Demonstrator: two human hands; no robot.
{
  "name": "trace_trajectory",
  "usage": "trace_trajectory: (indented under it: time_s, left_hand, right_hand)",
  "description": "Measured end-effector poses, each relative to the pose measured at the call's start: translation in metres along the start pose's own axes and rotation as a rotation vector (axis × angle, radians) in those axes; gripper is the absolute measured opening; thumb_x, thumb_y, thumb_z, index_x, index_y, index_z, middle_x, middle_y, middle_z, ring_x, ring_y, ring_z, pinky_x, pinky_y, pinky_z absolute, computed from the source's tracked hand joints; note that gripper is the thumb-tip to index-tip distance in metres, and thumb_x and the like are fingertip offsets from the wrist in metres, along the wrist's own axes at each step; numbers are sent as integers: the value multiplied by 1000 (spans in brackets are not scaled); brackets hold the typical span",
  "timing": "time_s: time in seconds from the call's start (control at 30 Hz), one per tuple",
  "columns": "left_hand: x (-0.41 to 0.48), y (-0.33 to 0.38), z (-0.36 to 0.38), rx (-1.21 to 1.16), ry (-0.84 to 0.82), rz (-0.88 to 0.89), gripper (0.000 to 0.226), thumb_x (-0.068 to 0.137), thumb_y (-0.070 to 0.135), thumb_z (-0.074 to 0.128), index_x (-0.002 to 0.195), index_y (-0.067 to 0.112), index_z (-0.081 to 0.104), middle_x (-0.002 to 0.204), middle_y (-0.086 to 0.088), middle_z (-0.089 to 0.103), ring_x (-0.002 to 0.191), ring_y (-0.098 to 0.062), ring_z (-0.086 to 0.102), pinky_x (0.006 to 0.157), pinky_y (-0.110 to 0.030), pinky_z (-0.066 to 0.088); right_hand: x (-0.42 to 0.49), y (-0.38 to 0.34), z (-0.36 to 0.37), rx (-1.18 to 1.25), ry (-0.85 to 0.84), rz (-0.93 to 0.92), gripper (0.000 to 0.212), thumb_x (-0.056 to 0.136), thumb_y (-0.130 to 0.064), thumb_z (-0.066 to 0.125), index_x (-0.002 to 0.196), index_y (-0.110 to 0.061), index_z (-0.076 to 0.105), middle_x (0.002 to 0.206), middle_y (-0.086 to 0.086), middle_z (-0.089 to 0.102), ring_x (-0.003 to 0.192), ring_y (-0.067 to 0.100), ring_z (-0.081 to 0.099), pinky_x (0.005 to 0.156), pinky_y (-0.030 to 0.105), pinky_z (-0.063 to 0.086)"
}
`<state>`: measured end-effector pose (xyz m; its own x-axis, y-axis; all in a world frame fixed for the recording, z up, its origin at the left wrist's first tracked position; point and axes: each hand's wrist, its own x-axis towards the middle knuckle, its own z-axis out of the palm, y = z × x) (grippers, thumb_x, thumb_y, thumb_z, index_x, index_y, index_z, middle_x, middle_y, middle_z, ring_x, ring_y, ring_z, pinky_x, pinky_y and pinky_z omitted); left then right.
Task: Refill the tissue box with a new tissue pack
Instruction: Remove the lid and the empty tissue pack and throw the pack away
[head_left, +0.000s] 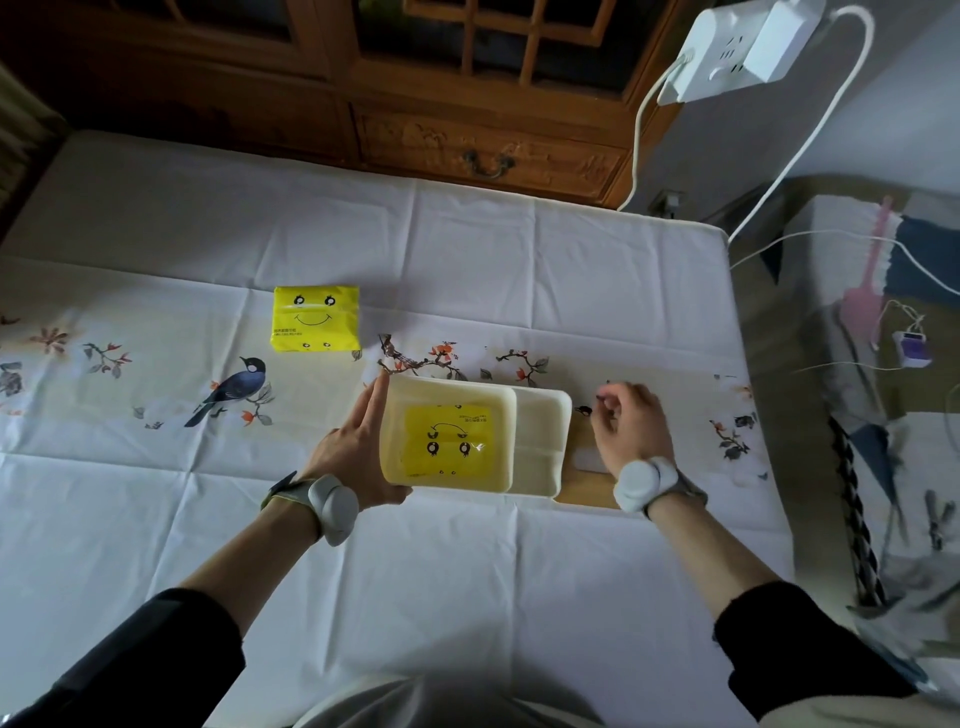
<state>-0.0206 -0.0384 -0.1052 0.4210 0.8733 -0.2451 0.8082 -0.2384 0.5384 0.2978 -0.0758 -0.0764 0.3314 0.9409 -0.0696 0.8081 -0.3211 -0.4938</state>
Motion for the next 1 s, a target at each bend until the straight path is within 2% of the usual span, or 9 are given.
trace_trajectory:
  time_s: [0.17,0.27,0.33,0.47,0.63,0.83,1.0]
  left_hand:
    - [-1,1,-1,-6,-4,-7,136,48,33,84,148,20,-8,157,-7,16,113,-43,55,69,-44,56]
    - [-1,1,-1,-4,-12,-15,136,49,33,83,148,19,-9,157,-6,14,112,-43,56,70,-45,57]
    - [-1,0,-2,0,-28,-22,136,50,34,83,148,17,-10,158,-7,13,113,-42,56,73,-46,57]
    - [-2,2,-3,-7,-29,-50,137,49,31,84,148,15,-9,158,-5,11,123,-39,49,76,-45,56]
    - [-3,6,-4,-14,-15,-49,133,51,29,82,148,15,-7,158,-4,12,128,-36,45,75,-45,56]
    - [-5,6,-6,-26,-26,-55,133,53,27,83,148,13,-9,159,-5,9,135,-34,37,79,-45,56]
    - [-3,8,-6,-43,-38,-52,136,53,26,84,147,11,-12,159,-7,7,141,-33,27,84,-47,55]
  right_hand:
    - [14,-54,0,83,30,-234,7,81,-9,61,88,-8,61,82,9,63,80,23,54,71,31,44]
    - [7,-80,14,149,-63,-350,6,81,-11,61,87,-10,63,79,5,63,71,14,51,67,28,45]
    - [1,-89,25,177,-190,-385,6,83,-13,60,88,-11,63,81,4,65,68,13,53,65,29,49]
    - [-8,-94,44,62,-503,-387,12,86,-16,57,95,-11,64,95,5,68,80,19,61,76,34,52]
    - [-13,-99,60,-100,-656,-339,28,85,-23,56,111,-14,59,118,6,63,105,25,58,86,35,50]
    - [-17,-100,77,-385,-630,-443,38,84,-31,58,119,-16,53,124,5,59,117,29,36,95,41,31]
    - [-18,-99,80,-401,-577,-444,33,83,-29,58,114,-17,55,118,3,63,114,28,36,94,41,26]
